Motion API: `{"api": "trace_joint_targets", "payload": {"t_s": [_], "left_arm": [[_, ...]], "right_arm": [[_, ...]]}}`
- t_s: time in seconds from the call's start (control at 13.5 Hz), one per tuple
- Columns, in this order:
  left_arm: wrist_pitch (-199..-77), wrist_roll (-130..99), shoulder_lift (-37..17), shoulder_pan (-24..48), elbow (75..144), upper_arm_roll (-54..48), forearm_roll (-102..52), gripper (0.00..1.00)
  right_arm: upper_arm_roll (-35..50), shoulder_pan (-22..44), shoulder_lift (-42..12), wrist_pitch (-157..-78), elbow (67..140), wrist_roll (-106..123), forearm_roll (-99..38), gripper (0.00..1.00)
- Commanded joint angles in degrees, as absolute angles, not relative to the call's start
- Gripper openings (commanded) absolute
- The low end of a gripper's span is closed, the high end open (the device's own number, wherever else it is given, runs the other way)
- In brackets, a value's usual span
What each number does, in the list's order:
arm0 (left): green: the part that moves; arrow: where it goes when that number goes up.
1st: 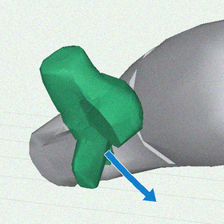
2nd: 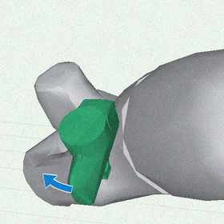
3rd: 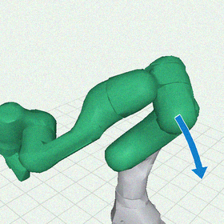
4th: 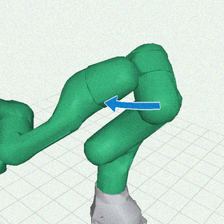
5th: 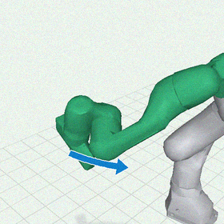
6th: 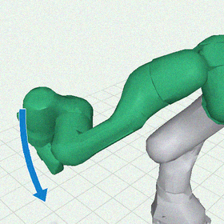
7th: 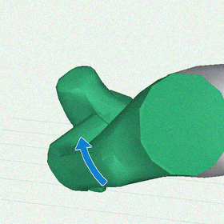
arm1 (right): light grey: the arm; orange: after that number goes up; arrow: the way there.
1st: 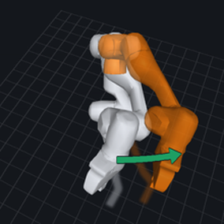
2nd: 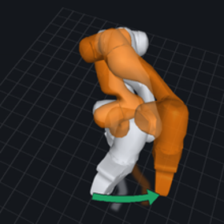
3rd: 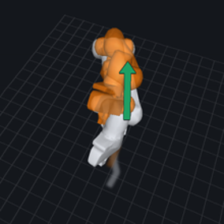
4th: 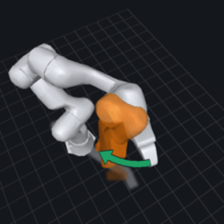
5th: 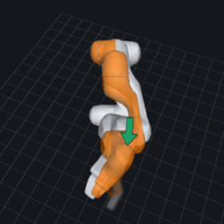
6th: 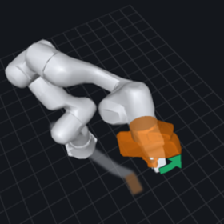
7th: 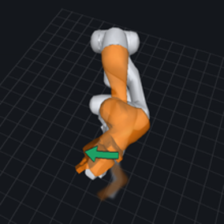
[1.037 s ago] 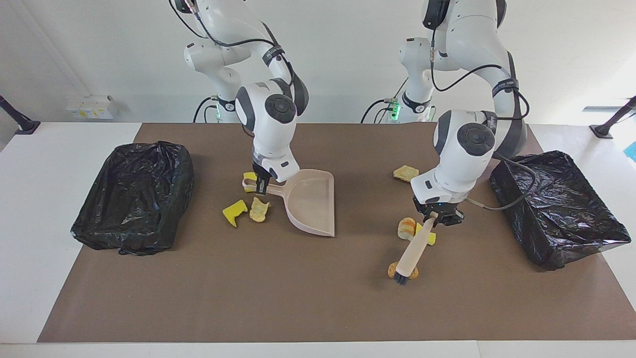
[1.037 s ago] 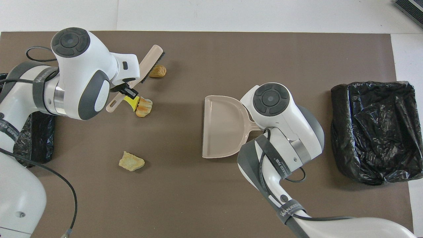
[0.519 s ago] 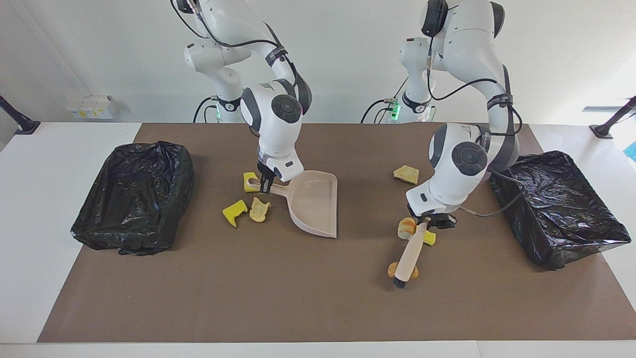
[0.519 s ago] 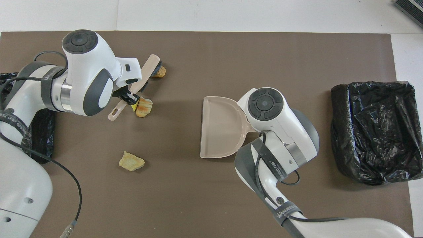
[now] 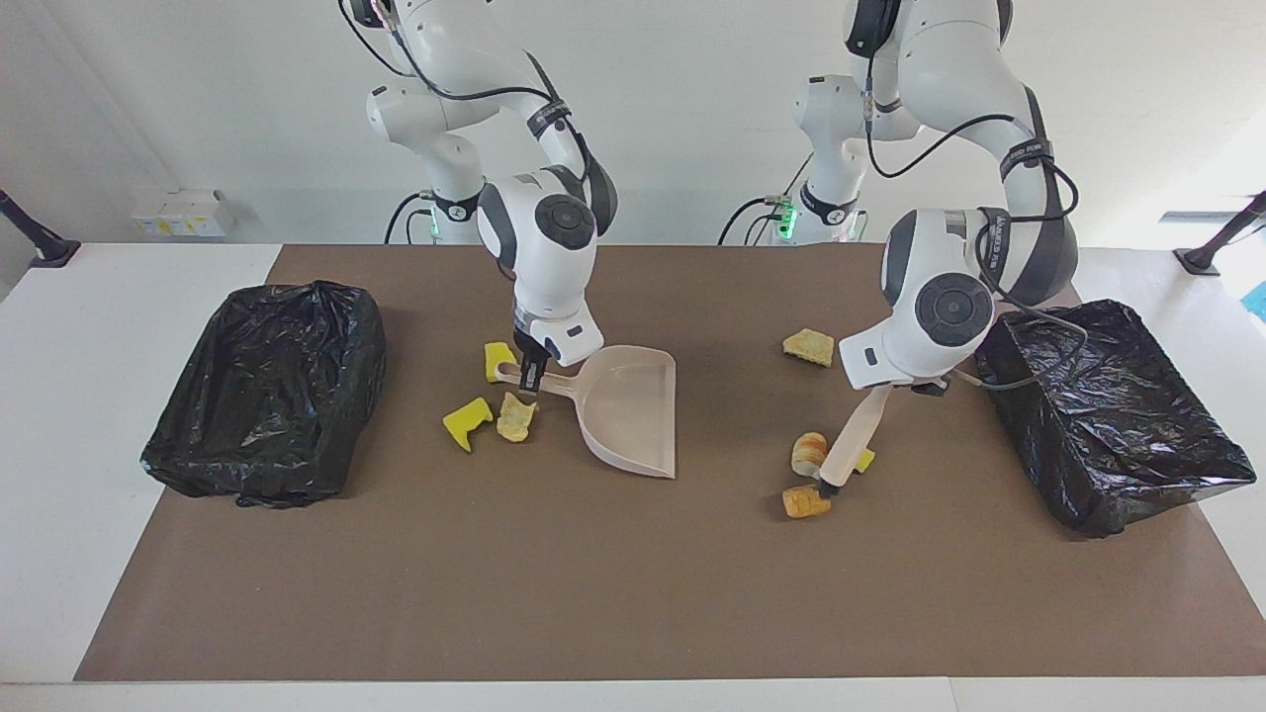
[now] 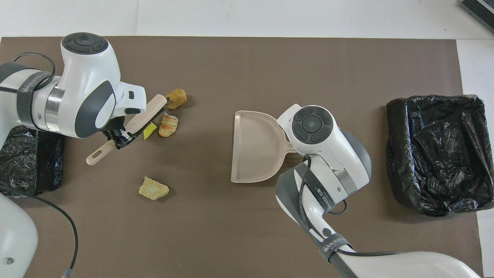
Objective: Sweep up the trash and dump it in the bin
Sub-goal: 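Sweep the debris toward the dustpan with the brush in the left gripper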
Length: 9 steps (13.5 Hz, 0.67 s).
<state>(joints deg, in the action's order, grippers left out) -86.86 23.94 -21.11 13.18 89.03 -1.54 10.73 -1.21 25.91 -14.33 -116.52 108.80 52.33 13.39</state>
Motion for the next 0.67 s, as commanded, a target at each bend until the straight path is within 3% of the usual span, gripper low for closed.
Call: {"api": "trace_joint_targets", "payload": {"t_s": [0.0,0.22,0.44,0.59], "left_arm": [[-87.7,25.2,-18.8,13.2,90.8,-1.5,12.7,0.00],[-97.0,24.9,-19.1,9.7,92.4,-1.5,12.1,0.00],[-108.4,25.0,-18.4,6.5,98.6,-1.6,11.6,0.00],[-111.0,25.0,-20.4,6.5,98.2,-1.5,9.4,0.00]], "right_arm": [[-0.9,25.3,-14.1,-118.2,109.7,52.5,11.9,0.00],[-0.8,25.3,-14.1,-118.3,109.7,52.6,11.3,0.00],[-0.9,25.3,-14.5,-118.4,109.7,52.6,11.2,0.00],[-0.8,25.4,-14.6,-118.8,109.7,52.4,11.2,0.00]]}}
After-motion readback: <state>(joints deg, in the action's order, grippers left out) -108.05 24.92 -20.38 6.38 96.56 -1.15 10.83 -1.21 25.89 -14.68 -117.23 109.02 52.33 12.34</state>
